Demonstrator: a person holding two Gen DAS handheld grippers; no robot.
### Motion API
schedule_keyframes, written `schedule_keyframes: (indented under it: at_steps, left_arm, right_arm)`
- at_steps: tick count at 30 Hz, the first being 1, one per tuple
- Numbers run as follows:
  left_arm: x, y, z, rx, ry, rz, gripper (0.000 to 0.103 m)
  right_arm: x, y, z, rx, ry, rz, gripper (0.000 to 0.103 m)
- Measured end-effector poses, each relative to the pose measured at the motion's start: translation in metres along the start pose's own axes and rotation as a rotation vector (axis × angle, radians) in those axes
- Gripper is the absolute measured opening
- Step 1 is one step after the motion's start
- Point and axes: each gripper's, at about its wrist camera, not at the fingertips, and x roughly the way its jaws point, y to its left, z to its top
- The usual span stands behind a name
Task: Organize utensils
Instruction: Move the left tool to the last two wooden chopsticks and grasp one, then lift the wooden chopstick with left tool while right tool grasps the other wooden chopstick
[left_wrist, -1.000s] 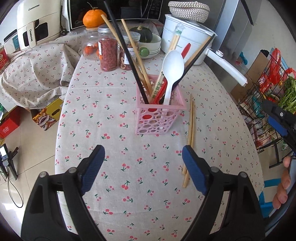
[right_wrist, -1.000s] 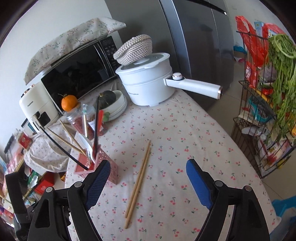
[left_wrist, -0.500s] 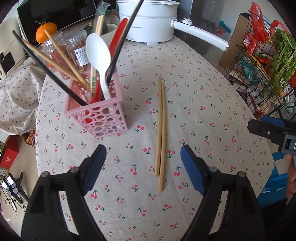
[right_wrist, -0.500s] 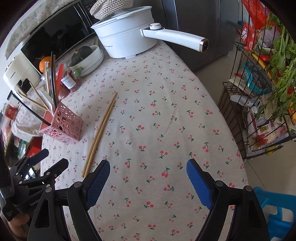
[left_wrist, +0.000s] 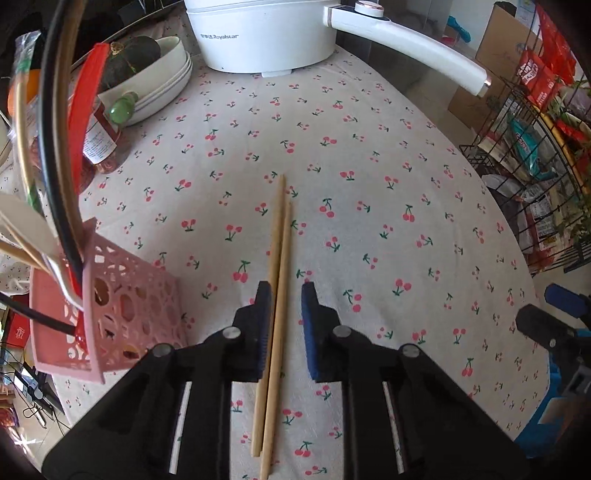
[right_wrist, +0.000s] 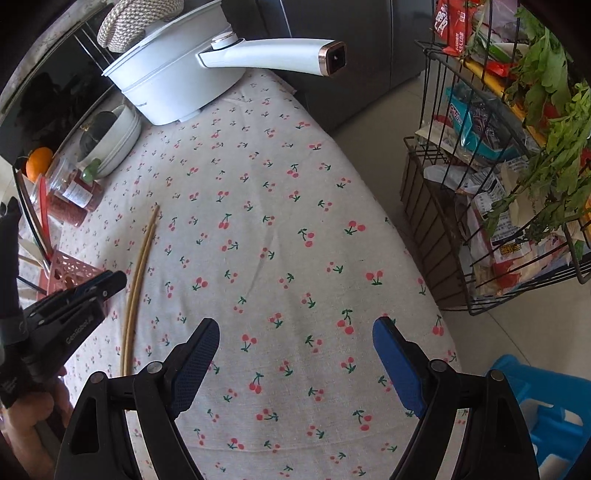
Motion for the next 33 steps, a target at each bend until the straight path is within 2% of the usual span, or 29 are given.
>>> schedule_keyframes:
  at_steps: [5,9,21,27,33]
  left_arm:
    - [0.023,0.006,0.014,-0.049,0.03,0.058,0.011]
    - [0.032,0.011,0.015,-0.077,0.053,0.027,0.01]
    - [0.046,0.004,0.021,-0.027,0.063,0.079,0.01]
    - [0.041,-0.002,0.015,0.017,0.048,0.099,0.008]
    - [-0.001,0.002,-0.01,0.024,-0.047,0.037,0.007]
  right_arm:
    - [0.001,0.011,0.0,-0.037,0.006,0.018,0.086]
    - [0.002,0.018,0.001,-0.062,0.006,0.026,0.086]
    - [0.009,0.018,0.004,-0.063,0.023,0.03,0.086]
    - [0.007,0.017,0.003,-0.059,0.022,0.026,0.086]
    - [-0.001,0.017,-0.003,-0.055,0.011,0.031,0.086]
